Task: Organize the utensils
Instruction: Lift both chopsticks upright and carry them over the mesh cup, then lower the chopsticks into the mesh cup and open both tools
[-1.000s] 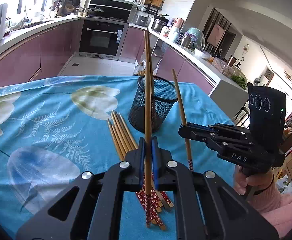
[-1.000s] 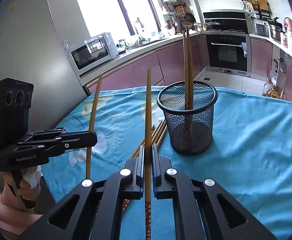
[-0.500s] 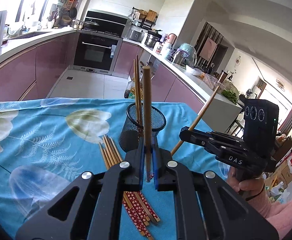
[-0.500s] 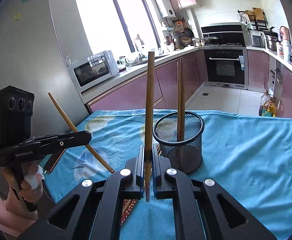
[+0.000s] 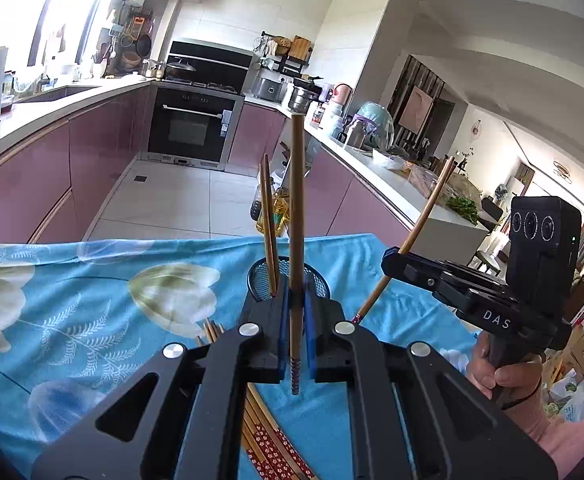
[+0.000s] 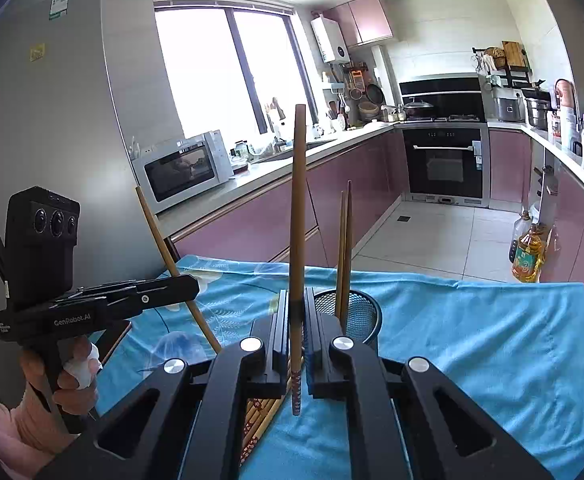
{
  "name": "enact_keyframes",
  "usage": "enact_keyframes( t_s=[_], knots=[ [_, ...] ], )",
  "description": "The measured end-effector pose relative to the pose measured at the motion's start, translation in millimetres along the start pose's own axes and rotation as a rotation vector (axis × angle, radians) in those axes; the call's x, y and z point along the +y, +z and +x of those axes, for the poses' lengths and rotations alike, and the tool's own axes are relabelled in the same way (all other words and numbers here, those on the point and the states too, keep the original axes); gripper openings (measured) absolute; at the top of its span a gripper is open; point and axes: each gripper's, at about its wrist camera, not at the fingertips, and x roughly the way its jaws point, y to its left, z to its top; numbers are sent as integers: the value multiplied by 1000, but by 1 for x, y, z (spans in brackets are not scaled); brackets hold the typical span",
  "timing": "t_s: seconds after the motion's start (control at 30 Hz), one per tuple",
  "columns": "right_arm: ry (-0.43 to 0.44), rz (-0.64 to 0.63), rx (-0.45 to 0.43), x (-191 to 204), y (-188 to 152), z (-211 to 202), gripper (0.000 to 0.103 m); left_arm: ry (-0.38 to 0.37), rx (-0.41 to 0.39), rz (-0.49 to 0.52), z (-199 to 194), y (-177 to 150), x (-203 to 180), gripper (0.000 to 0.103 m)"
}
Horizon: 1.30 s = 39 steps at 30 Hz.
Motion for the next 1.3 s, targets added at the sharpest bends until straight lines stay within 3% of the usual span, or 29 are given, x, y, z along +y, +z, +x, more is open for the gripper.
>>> enact_keyframes(
  t_s=[0.5,0.77,1.07,1.3],
  knots=[
    [-15,-11,-75,-10,38,-2,6,13,-65,62,3,46,-22,7],
    [-45,-22,-69,-13,46,12,6,42,-84,80,12,62,-24,7],
    [-68,3,7,-23,37,39,6,95,-6,105,46,55,-24,7],
    [-80,6,104,-27,25,56,6,83,85,120,72,44,-20,7]
  ],
)
